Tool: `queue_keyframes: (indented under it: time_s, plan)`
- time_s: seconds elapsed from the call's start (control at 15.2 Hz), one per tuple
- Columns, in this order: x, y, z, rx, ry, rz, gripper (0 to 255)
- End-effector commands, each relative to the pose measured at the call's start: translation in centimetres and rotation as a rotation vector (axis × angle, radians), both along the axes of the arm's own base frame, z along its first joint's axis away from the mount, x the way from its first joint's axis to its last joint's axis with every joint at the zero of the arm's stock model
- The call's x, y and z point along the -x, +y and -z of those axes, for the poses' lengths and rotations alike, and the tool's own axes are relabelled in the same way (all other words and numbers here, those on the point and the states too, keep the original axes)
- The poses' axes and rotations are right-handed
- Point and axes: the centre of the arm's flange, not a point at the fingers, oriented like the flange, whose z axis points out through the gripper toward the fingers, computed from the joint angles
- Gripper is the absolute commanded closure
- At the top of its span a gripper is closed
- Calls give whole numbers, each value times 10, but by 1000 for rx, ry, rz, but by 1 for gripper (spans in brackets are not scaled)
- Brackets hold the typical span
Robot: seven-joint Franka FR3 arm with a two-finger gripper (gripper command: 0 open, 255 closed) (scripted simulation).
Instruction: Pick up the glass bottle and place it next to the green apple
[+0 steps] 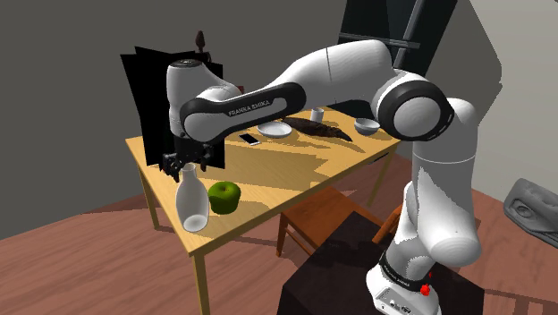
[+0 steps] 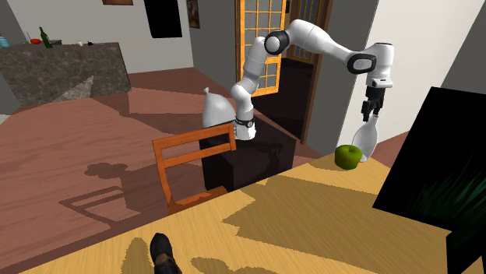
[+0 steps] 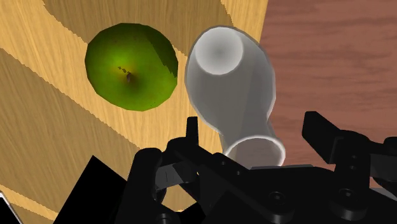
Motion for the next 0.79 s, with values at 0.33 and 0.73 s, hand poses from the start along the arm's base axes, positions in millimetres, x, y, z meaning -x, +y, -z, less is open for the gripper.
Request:
queue_keyframes:
  time_s: [0.33,0.73]
  plan:
    - [6,0,-39,0,0,0,0]
    - [8,0,-50,0,0,0,0]
